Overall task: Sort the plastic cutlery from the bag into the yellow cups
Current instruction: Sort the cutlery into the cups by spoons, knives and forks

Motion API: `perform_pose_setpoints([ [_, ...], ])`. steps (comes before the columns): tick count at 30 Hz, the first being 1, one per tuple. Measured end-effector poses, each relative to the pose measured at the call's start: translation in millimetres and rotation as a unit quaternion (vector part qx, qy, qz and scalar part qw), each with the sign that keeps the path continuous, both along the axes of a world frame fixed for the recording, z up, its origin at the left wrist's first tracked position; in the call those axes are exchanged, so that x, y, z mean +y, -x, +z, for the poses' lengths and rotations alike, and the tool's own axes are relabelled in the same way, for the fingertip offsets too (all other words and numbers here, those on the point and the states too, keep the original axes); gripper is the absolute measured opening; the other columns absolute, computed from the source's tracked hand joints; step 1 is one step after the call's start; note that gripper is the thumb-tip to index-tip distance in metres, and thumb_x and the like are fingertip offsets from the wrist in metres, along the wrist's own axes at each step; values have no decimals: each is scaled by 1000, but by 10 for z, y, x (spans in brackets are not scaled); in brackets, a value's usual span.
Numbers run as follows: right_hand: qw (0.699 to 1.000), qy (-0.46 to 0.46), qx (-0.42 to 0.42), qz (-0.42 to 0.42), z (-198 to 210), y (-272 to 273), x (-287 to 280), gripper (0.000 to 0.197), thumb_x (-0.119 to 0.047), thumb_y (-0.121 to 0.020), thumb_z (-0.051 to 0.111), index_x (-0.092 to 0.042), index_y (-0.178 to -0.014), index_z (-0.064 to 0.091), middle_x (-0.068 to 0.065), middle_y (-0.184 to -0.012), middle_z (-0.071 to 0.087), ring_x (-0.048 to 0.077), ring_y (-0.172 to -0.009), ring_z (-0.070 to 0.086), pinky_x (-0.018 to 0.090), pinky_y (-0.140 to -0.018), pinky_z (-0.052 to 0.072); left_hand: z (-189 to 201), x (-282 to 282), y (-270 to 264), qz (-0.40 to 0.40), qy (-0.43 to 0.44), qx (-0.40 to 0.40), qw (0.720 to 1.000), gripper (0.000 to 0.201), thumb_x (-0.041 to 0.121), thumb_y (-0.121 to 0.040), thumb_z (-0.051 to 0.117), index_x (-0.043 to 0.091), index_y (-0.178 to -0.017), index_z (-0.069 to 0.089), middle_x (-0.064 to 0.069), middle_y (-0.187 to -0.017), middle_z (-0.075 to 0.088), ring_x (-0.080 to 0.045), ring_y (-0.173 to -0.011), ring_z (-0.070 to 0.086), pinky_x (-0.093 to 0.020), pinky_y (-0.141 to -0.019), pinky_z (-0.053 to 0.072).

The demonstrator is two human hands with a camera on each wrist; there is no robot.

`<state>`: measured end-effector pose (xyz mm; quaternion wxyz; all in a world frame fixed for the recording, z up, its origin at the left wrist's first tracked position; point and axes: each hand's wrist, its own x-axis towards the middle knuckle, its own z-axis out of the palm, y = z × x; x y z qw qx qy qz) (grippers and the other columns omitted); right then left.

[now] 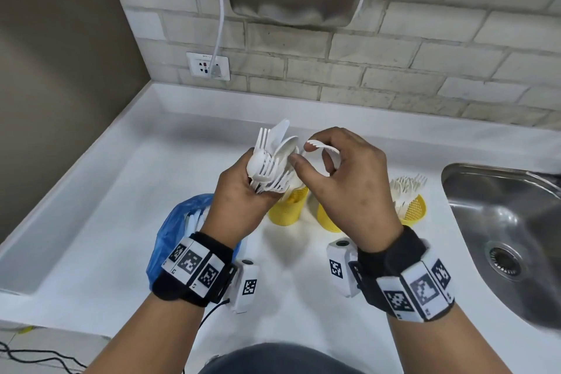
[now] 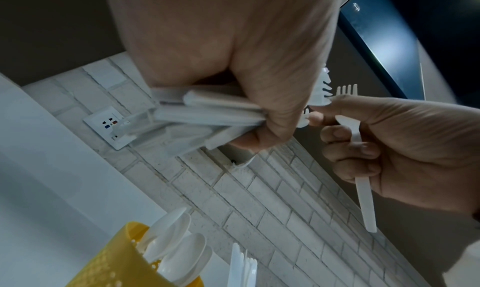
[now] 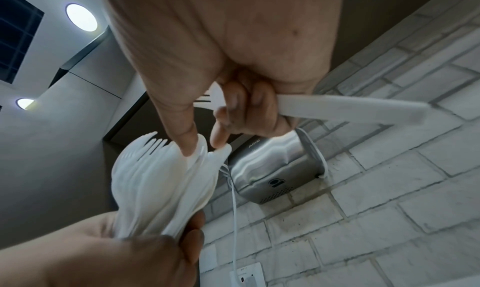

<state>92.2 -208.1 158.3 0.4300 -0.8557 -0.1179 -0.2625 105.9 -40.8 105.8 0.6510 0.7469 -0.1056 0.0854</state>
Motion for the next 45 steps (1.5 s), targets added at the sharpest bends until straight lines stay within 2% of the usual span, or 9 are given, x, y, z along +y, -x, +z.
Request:
perform_pose_setpoints([
  [9, 998, 53, 19, -24, -20, -65, 37, 6, -19, -91, 68, -17, -87, 64, -9, -70, 59, 12, -66, 55, 23, -65, 42, -24, -37, 9, 5, -7, -4, 1000, 42, -2, -78, 79, 19, -112, 68, 3, -91, 74, -11, -79, 67, -25, -72, 55],
  [16, 996, -76, 36, -42, -7, -96, -25, 9, -12, -100, 60, -13, -95, 52, -11, -78, 61, -1, -75, 58, 7, -62, 38, -70, -22, 20, 5, 0, 20, 1000, 33, 7, -78, 84, 20, -103, 67, 1, -88, 73, -13, -75, 66, -31, -70, 56],
  [21, 973, -207, 101, -4, -8, -156, -129, 13, -21, -96, 69, -19, -92, 56, -13, -72, 59, 9, -61, 55, 28, -65, 46, -40, -42, 30, -2, 8, 26, 1000, 36, 11, -80, 85, 22, -110, 69, 0, -97, 76, -26, -92, 72, -44, -81, 60],
  [26, 895, -378, 221, 87, -19, -131, -74, 27, -5, -99, 66, -13, -81, 48, -9, -53, 41, 8, -41, 35, 22, -47, 28, -18, -79, 26, -21, -2, 20, 1000, 40, 4, -80, 83, 23, -113, 68, 1, -96, 75, -22, -89, 71, -36, -79, 59],
  [28, 855, -441, 251, 105, -17, -123, -41, 22, -7, -99, 64, -13, -86, 47, 2, -60, 33, 14, -46, 27, 29, -51, 18, -27, -81, 18, -16, -11, 15, 1000, 39, 4, -79, 83, 23, -109, 68, 3, -93, 75, -17, -83, 70, -29, -74, 57],
  [31, 818, -496, 267, 119, -28, -118, 8, 10, -11, -102, 57, -13, -98, 49, 6, -69, 38, 17, -51, 29, 32, -53, 19, -34, -79, 10, -13, -15, 11, 1000, 37, 7, -80, 83, 21, -110, 68, 3, -92, 75, -14, -82, 69, -28, -74, 56],
  [36, 851, -447, 256, 102, -117, -127, 133, 28, -13, -106, 50, 13, -114, 57, 16, -77, 40, 15, -53, 33, 26, -47, 28, -22, -90, 11, -17, -17, 7, 1000, 40, 2, -78, 80, 21, -112, 67, 6, -92, 74, -9, -80, 67, -24, -72, 54],
  [40, 877, -421, 224, 66, -117, -127, 161, 31, -14, -110, 44, 6, -114, 67, 18, -72, 44, 17, -54, 40, 26, -48, 37, -8, -86, 14, -22, -16, 5, 1000, 40, 3, -79, 81, 22, -111, 67, 8, -93, 74, -8, -82, 67, -22, -74, 54],
  [45, 884, -434, 173, 23, -74, -150, 91, 38, -25, -112, 40, -1, -104, 69, 5, -80, 64, 18, -70, 62, 34, -69, 54, 5, -64, 35, -12, -7, 14, 1000, 34, 9, -80, 81, 26, -106, 67, 8, -92, 73, -8, -81, 68, -23, -73, 55],
])
